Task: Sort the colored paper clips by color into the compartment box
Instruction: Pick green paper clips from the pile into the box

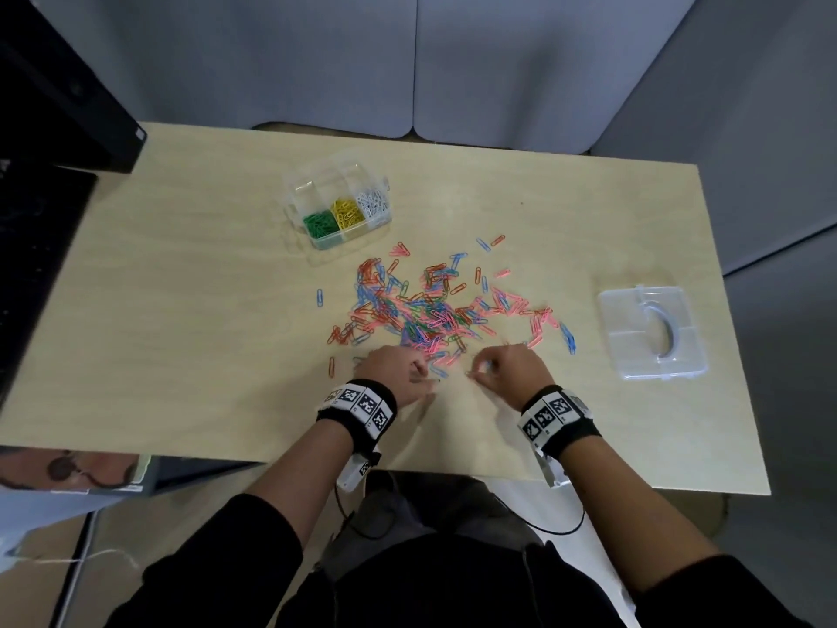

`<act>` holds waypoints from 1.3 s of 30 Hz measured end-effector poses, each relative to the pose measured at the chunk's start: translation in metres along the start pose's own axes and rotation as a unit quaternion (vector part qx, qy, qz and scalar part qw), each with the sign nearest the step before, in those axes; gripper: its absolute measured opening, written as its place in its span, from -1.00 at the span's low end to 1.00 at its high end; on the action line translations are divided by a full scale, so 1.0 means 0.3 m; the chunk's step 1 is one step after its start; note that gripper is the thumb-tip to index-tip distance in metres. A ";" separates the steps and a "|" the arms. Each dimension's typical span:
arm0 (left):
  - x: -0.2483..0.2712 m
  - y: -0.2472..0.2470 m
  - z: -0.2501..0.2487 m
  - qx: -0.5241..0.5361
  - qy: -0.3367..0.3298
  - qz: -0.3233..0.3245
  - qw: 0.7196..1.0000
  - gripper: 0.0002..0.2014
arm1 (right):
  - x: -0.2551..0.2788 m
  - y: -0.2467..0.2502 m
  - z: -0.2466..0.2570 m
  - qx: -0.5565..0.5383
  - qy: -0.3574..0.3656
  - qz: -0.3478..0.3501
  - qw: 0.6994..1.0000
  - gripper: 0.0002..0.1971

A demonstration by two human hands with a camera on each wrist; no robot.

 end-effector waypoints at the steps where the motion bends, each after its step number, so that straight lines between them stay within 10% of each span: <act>1: 0.004 -0.005 0.002 -0.015 -0.008 0.002 1.000 -0.78 | 0.006 -0.001 0.006 0.001 0.000 0.001 1.000 -0.89; 7: 0.003 -0.027 -0.027 -0.036 -0.020 0.015 0.999 -0.84 | 0.022 -0.006 0.015 -0.197 -0.059 0.023 0.978 -0.84; 12: 0.002 -0.020 -0.030 -0.015 -0.002 0.032 0.999 -0.87 | -0.002 0.045 0.084 -0.665 -0.157 0.115 0.721 -0.78; 17: -0.012 0.070 -0.012 0.060 0.034 -0.024 0.997 -0.68 | -0.105 0.112 0.146 -0.737 -0.133 0.148 0.646 -0.95; 25: -0.051 0.152 0.052 0.181 0.089 -0.038 0.979 -0.67 | -0.244 0.095 0.214 -0.582 -0.100 0.156 0.792 -0.71; 30: -0.049 0.180 0.051 0.237 0.132 -0.081 0.959 -0.59 | -0.289 0.127 0.198 -0.227 -0.022 0.034 0.973 -0.87; 34: -0.073 0.178 0.033 0.145 0.121 -0.135 0.973 -0.64 | -0.292 0.102 0.221 -0.049 0.040 0.042 0.997 -0.93; 39: -0.119 0.142 -0.002 0.126 0.118 -0.120 0.978 -0.54 | -0.288 0.099 0.190 -0.087 0.000 0.041 0.995 -0.89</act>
Point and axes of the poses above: each hand's wrist, its own x-axis away from the middle knuckle, its own y-axis out of the back of the hand, z = x × y, the point moved 4 cm from there along -x, towards the middle knuckle, and after that the axes turned 13 degrees about x, right-handed, at the moved point
